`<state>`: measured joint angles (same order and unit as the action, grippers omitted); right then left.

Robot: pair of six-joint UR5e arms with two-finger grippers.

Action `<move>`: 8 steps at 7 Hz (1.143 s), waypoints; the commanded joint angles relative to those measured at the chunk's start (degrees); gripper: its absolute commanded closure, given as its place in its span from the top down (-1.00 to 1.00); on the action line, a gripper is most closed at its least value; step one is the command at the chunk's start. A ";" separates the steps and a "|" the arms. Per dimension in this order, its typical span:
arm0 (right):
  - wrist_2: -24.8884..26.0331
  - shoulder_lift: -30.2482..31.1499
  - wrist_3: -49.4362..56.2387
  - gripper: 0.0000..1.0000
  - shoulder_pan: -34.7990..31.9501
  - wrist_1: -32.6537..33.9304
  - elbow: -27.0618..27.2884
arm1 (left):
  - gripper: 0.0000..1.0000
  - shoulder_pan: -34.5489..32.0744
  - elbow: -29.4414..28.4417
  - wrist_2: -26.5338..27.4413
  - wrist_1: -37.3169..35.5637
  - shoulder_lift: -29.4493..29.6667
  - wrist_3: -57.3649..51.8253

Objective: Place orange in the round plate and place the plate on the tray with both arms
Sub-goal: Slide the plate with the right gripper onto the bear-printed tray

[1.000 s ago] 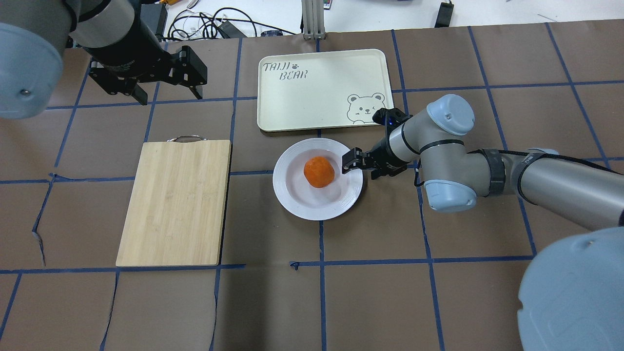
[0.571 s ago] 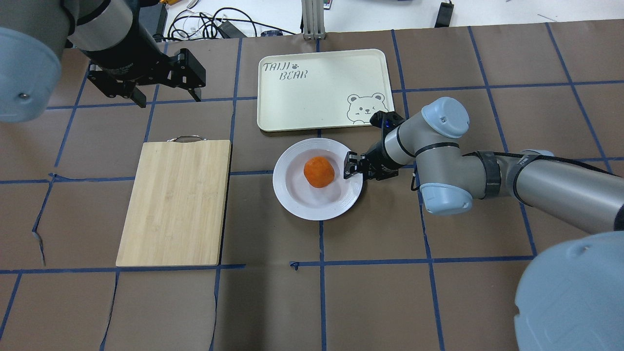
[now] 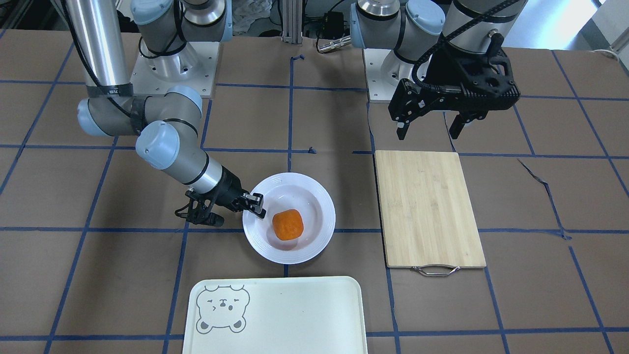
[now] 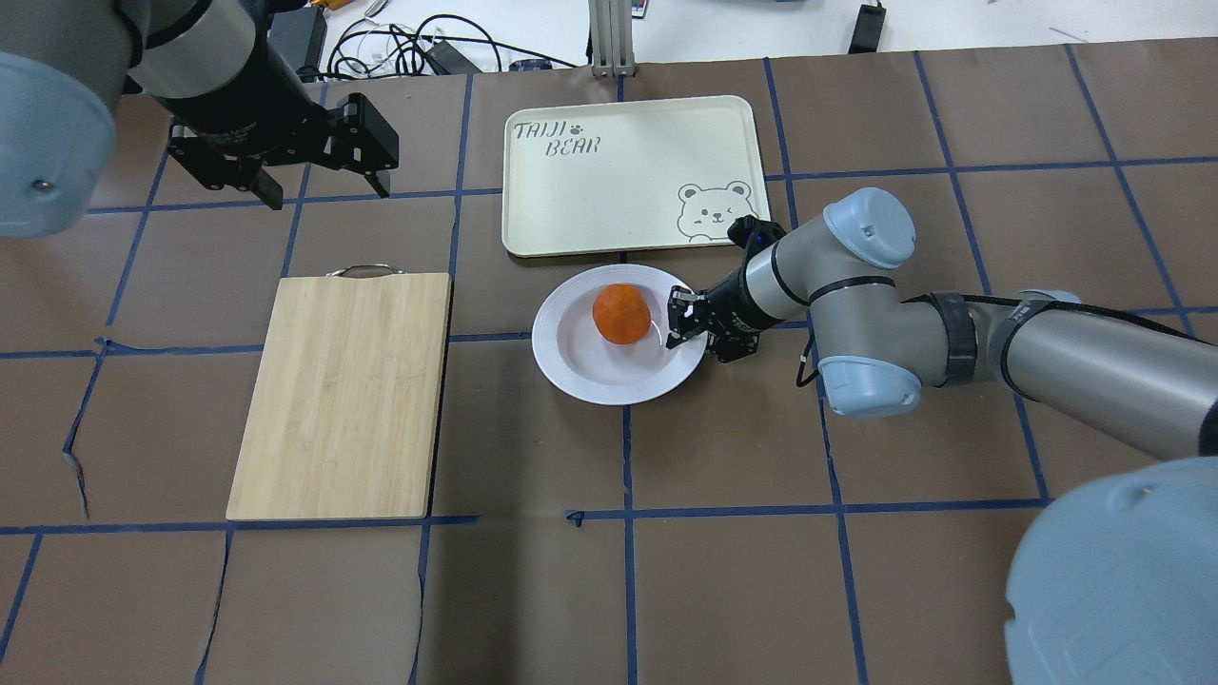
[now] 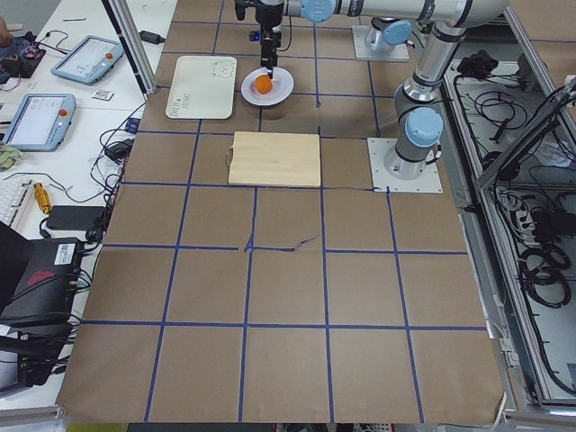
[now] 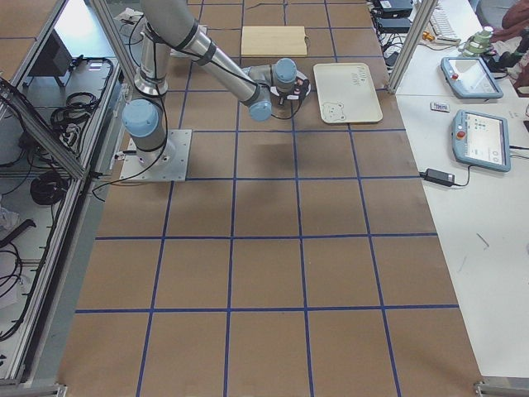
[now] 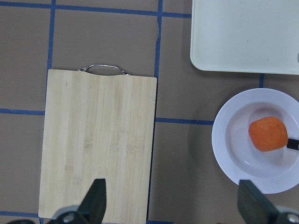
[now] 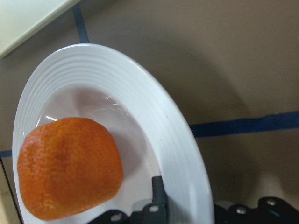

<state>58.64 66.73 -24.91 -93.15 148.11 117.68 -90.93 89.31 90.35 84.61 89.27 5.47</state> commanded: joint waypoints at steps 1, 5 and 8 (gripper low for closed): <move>-0.02 0.68 -2.33 -1.00 0.60 -0.01 -2.53 | 1.00 -0.03 0.08 0.09 0.03 -0.06 0.07; 0.16 -1.15 -1.28 -1.00 1.22 3.68 -12.87 | 1.00 0.14 0.08 -0.18 -0.06 -0.06 0.07; 0.07 -15.98 -1.54 -0.96 2.09 3.07 -31.15 | 1.00 0.14 0.16 -0.18 -0.06 -0.06 0.07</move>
<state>58.58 56.31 -26.47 -91.50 151.52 93.28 -90.79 89.47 90.14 84.55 89.21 5.50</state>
